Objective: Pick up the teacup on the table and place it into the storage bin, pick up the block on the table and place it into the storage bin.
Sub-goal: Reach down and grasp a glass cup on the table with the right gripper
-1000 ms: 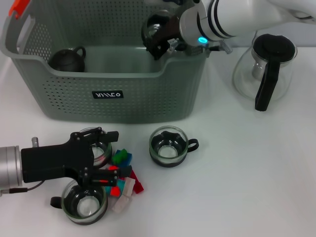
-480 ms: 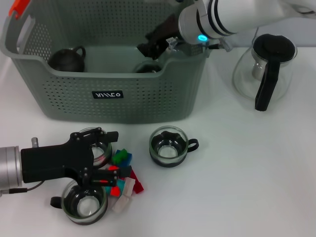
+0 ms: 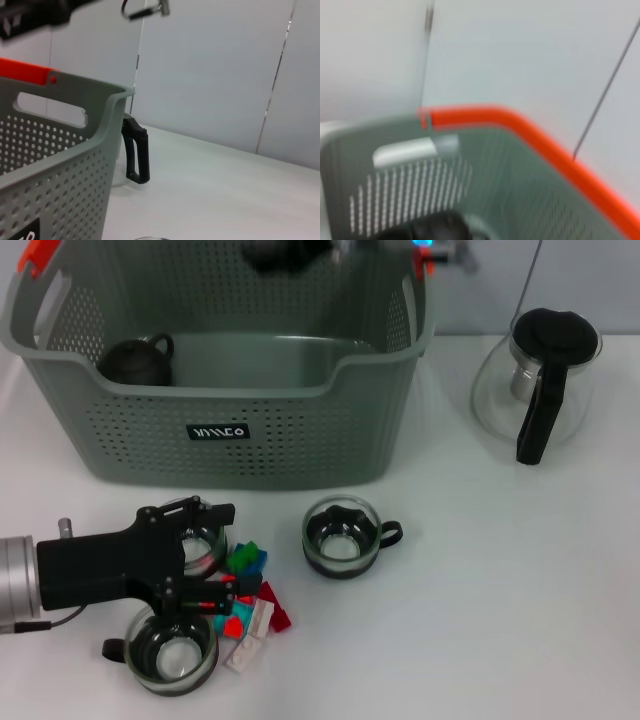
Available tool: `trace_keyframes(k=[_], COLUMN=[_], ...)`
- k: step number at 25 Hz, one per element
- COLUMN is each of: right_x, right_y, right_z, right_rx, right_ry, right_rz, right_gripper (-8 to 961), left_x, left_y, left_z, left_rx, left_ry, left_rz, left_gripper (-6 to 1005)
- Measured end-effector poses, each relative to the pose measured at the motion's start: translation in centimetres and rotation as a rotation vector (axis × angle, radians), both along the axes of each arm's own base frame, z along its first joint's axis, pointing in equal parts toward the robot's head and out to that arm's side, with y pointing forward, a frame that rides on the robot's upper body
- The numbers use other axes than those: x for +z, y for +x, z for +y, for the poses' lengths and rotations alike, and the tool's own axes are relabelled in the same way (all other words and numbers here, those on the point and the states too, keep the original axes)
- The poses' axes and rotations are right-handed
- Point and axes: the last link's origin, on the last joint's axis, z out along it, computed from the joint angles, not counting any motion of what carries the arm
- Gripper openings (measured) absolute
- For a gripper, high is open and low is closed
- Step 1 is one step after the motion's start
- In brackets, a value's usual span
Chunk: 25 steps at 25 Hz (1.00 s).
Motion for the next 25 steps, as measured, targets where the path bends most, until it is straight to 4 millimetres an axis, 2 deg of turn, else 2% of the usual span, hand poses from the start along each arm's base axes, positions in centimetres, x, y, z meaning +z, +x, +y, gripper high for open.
trace_keyframes(k=[5,8,12,18,25], right_x=[3.9,5.5,6.8,7.2,5.4], right_y=[-1.5,-1.0,0.6,4.2,7.1], right_z=[-2.9,-5.5,-8.6,-12.0,-13.1], right_rx=[0.109,0.186,0.271,0.317,0.239], right_ry=[-0.03,-0.12,-0.252,-0.454,-0.551], right_rz=[0.149,0.176,0.119,-0.01,-0.158], right_gripper=[643,641,639,635,635], left_x=[0.1,0.1,0.2,0.2,0.3], left_y=[0.0,0.0,0.0,0.0,-0.3], left_z=[0.0,0.0,0.0,0.0,-0.2], left_rx=[-0.001,-0.001,-0.002,-0.004,0.001], left_ry=[-0.001,-0.001,-0.001,0.001,0.003], left_rz=[-0.001,-0.001,-0.001,0.001,0.006], left_gripper=[950,950,949,949,950])
